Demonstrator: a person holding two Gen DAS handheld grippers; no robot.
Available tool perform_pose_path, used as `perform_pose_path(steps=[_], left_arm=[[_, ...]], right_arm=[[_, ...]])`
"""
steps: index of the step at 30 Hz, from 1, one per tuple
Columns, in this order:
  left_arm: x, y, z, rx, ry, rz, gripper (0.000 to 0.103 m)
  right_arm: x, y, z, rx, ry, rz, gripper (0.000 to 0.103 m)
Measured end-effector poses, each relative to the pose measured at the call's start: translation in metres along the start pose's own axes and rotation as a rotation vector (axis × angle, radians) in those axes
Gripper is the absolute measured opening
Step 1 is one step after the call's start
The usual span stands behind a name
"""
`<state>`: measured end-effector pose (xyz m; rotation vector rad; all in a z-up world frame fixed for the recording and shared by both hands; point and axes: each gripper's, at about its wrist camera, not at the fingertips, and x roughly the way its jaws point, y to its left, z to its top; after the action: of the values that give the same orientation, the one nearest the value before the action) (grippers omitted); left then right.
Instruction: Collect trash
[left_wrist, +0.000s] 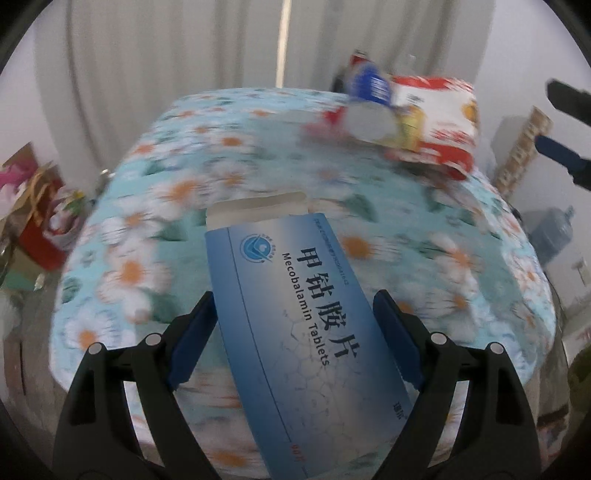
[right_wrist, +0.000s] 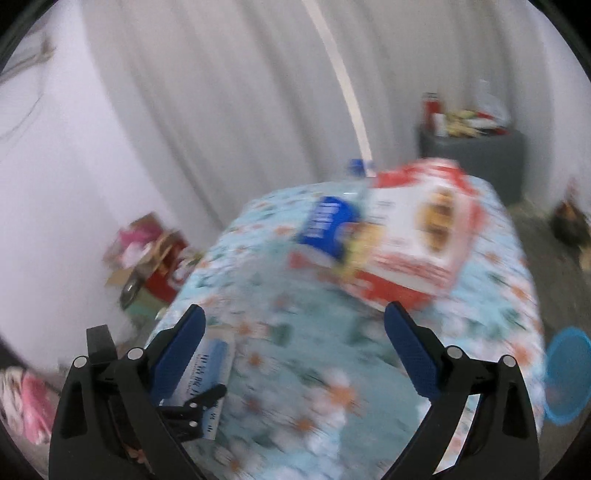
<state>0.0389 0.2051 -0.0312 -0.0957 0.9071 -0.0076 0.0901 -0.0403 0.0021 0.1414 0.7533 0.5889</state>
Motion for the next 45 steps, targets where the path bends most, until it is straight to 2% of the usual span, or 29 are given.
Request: perform_pose_path(steps=[6,11,16,19,20,22,29,35,39,45], left_arm=[[-0.002,0.044,0.0,-0.075,0.003,0.045,0.081],[-0.006,0.065,-0.003,-0.112,0.004,0.049,0.081],[-0.006,0.074,-0.002,-0.127,0.001,0.046,0.081],[-0.004,0.077,-0.002,-0.127,0.003,0.04,0.081],[-0.004,0.077,-0.001,-0.124,0.003,0.041,0.08],[-0.003,0.077,-0.001,-0.117,0.005,0.044,0.08],[-0.005,0.071,0.001,-0.09,0.007,0.059,0.079],[-0.005,0.049,-0.001,-0.054,0.019,0.012,0.078],[-0.002,0.022,-0.001,-0.003,0.031,-0.036,0.078],[0.004,-0.028,0.001,0.061,0.041,-0.153,0.077]], right_arm=[[0.083,0.053,0.02,-0.153,0.099,-0.008,0.088],[0.157,0.078,0.026,-0.297,0.208,-0.128,0.084],[0.205,0.085,0.02,-0.392,0.313,-0.223,0.083],[0.222,0.084,0.014,-0.413,0.367,-0.255,0.069],[0.223,0.084,0.014,-0.412,0.373,-0.259,0.069],[0.221,0.087,0.011,-0.403,0.364,-0.258,0.068],[0.188,0.094,-0.009,-0.353,0.365,-0.162,0.067],[0.145,0.085,-0.036,-0.313,0.368,-0.139,0.067],[0.106,0.055,-0.048,-0.224,0.342,-0.157,0.067],[0.042,-0.028,-0.054,0.082,0.25,-0.144,0.067]])
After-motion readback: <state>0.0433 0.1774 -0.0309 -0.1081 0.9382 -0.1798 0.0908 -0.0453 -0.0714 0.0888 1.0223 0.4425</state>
